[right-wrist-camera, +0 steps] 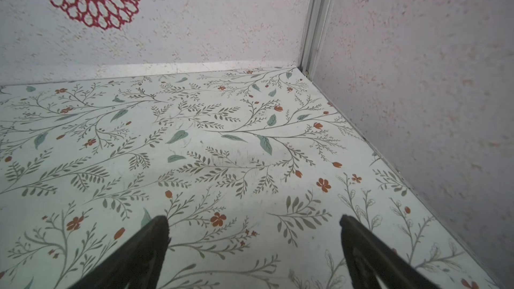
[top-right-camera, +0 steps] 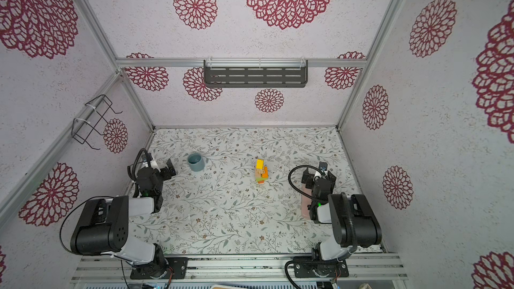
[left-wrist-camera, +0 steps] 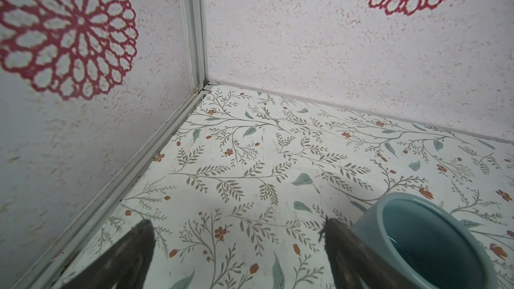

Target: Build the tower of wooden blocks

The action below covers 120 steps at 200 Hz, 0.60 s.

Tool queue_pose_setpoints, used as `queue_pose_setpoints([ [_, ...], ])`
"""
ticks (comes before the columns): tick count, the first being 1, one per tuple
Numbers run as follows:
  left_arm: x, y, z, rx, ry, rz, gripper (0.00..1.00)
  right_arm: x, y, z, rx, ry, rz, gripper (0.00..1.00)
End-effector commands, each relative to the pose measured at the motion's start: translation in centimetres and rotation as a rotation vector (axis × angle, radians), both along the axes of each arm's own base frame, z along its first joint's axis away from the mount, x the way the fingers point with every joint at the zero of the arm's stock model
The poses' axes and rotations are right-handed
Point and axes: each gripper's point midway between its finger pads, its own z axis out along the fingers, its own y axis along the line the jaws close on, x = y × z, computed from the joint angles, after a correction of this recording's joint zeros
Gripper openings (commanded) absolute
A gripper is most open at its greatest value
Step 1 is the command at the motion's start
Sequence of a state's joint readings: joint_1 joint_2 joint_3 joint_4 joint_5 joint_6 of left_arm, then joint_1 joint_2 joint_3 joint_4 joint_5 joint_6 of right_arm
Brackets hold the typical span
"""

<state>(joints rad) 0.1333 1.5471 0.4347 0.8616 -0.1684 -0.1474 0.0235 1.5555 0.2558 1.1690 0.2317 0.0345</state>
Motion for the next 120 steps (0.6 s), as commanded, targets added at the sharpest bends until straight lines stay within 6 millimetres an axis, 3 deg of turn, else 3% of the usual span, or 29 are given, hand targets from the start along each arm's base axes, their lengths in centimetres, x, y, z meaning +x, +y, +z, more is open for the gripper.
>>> queue_pose_setpoints([
  [1,-0.09,-0.36,-0.51,0.003,0.017,-0.017,0.97,0.20,0.22,1.34,-0.008,-0.043,0.008,0.99],
  [120,-0.13,-0.41,-0.41,0.012,0.014,-0.011,0.97,0.19,0.23,1.30,-0.010,-0.042,0.007,0.99],
])
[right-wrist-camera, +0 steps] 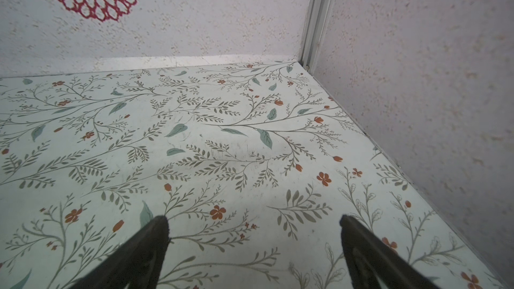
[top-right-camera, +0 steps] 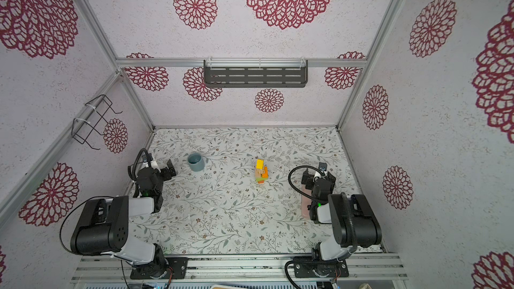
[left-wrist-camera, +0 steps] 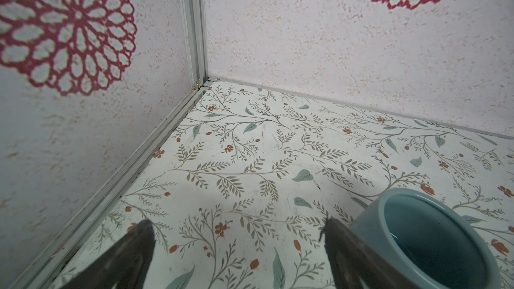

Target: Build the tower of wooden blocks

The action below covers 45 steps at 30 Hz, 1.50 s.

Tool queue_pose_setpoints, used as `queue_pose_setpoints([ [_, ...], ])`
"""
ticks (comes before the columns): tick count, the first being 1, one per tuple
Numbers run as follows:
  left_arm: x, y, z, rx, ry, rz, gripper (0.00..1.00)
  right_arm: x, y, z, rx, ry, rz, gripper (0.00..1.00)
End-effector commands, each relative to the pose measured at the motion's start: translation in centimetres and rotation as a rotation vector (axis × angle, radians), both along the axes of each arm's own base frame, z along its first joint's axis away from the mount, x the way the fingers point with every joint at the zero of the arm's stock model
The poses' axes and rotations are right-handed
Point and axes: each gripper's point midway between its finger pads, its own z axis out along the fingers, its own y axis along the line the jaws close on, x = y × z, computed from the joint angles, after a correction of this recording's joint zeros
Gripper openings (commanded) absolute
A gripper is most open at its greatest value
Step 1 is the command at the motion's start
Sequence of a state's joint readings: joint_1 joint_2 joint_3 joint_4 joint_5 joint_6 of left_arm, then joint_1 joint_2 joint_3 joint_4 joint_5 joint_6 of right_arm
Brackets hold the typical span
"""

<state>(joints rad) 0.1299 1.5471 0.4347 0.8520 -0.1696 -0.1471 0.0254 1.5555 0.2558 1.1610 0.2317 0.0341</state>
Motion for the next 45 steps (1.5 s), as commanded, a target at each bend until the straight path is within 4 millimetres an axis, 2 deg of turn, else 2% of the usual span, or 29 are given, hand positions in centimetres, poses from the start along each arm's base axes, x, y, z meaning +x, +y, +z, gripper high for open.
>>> queue_pose_setpoints([
  [1,-0.09,-0.32,-0.20,0.012,0.005,-0.010,0.97,0.22,0.16,1.49,-0.010,-0.050,0.005,0.99],
  [45,-0.07,-0.25,-0.28,0.010,0.008,-0.011,0.97,0.33,0.43,1.44,-0.009,-0.046,0.017,0.99],
])
